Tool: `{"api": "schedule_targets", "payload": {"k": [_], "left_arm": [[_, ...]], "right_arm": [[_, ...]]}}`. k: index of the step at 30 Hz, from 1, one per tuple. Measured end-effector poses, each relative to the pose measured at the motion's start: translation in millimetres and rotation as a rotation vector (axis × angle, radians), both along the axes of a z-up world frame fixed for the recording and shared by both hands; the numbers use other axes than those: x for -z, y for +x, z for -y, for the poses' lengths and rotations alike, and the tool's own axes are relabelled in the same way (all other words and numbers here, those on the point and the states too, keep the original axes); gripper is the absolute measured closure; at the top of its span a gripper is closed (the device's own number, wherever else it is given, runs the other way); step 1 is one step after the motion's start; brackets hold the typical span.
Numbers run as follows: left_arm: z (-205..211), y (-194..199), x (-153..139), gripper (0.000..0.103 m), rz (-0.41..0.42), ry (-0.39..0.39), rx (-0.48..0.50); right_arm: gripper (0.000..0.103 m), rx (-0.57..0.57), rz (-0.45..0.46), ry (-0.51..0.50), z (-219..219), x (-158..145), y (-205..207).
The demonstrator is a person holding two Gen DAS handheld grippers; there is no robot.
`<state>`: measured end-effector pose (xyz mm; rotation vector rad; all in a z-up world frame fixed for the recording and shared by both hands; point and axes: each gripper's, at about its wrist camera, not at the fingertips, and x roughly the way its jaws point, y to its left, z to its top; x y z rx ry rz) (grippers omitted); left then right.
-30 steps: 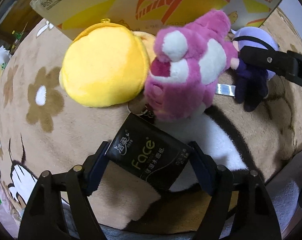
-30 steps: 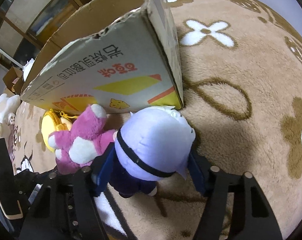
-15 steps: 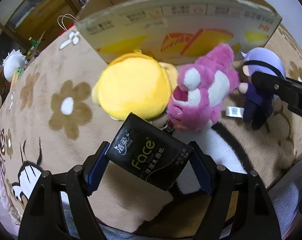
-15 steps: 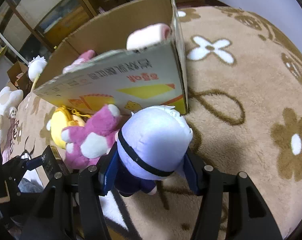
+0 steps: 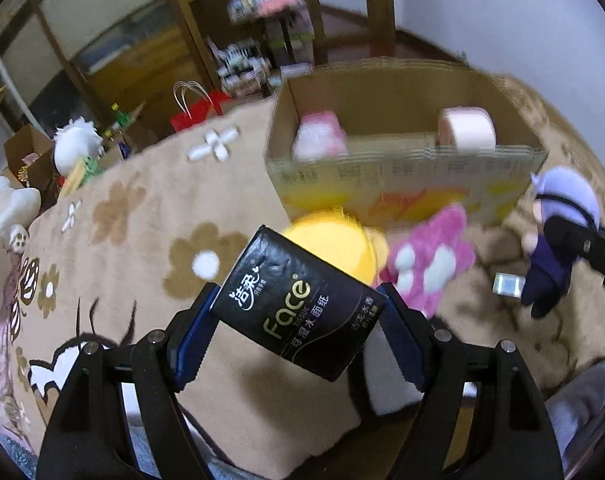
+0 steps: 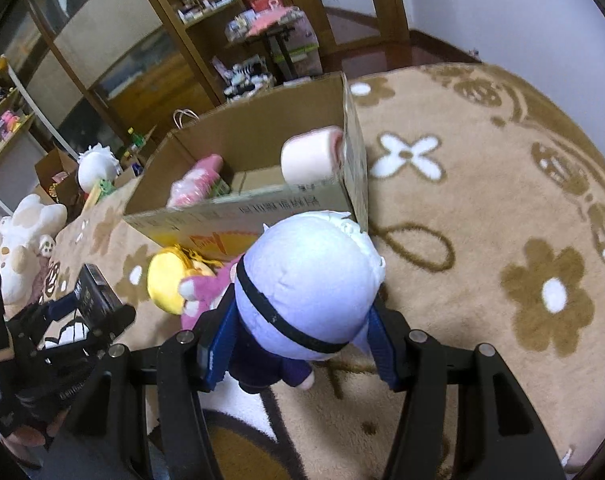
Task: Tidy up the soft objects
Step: 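Lift the tissue pack and doll with both tools over the cardboard box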
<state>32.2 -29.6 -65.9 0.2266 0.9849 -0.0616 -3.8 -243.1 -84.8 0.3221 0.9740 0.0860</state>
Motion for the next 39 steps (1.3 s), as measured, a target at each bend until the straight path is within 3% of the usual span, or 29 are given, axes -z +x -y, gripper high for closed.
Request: {"api": "schedule_targets", "payload": {"k": [8, 18, 23, 28, 39], "left_arm": [[-12, -2, -41, 0.026, 0.199, -0.031, -0.051], [-19, -3, -83, 0.026, 0.369, -0.119, -0.043], [-18, 1, -97, 0.026, 0.429, -0.12, -0.039], [-9, 8, -107, 0.026, 0.5, -0.065, -0.01], [-2, 22, -115, 0.026, 0.557, -0.086, 0.015]], "right_arm": [[0.041, -0.011, 0.108, -0.13, -16, -38, -15], [0.041, 0.022, 0.222, -0.141, -12, -67, -23], [0.041, 0.035, 0.286, -0.141, -10, -84, -22], [0.041, 0.041, 0.337, -0.136, -12, -95, -18], [0.041, 0.058, 0.431, -0.144, -11, -109, -2]]}}
